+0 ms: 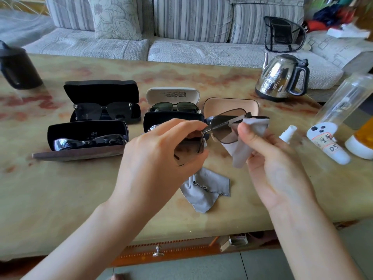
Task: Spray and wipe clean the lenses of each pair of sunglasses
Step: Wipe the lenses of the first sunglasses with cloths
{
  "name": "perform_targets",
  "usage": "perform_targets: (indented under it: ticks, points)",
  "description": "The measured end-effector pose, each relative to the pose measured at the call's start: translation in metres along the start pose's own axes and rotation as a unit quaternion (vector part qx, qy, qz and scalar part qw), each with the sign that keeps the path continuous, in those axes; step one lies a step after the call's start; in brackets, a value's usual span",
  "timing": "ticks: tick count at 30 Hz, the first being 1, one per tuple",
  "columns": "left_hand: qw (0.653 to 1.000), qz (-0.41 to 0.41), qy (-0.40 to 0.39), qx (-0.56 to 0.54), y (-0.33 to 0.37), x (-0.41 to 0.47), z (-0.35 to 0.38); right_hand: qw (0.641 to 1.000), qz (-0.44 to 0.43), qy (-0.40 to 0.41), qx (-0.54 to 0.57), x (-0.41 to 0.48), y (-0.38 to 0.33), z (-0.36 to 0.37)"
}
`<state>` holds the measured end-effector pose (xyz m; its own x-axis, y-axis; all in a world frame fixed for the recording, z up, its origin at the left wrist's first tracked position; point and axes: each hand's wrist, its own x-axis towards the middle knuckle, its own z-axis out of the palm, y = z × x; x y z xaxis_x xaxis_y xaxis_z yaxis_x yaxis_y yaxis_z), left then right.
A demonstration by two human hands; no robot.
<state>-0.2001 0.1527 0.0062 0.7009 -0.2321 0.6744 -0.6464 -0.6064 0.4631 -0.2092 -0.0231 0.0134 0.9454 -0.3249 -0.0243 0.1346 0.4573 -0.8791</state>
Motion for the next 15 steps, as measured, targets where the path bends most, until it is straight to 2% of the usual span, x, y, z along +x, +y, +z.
perform_targets:
  ticks: [4,9,12,15]
  points:
    - [1.000,-0.007,-0.028,0.000,-0.005,0.003,-0.006,1.000,-0.024,0.012,-0.011,0.005,0.001,-0.006]
    - [0.997,-0.016,-0.076,-0.022,-0.010,0.010,-0.019,0.984,-0.083,-0.034,-0.152,0.007,-0.010,-0.013]
    - [0.993,-0.018,-0.106,-0.039,-0.014,0.014,-0.028,0.939,-0.174,-0.070,-0.288,0.006,-0.019,-0.015]
    - [0.990,-0.015,-0.135,-0.032,-0.018,0.016,-0.035,0.863,-0.278,-0.104,-0.409,0.003,-0.029,-0.018]
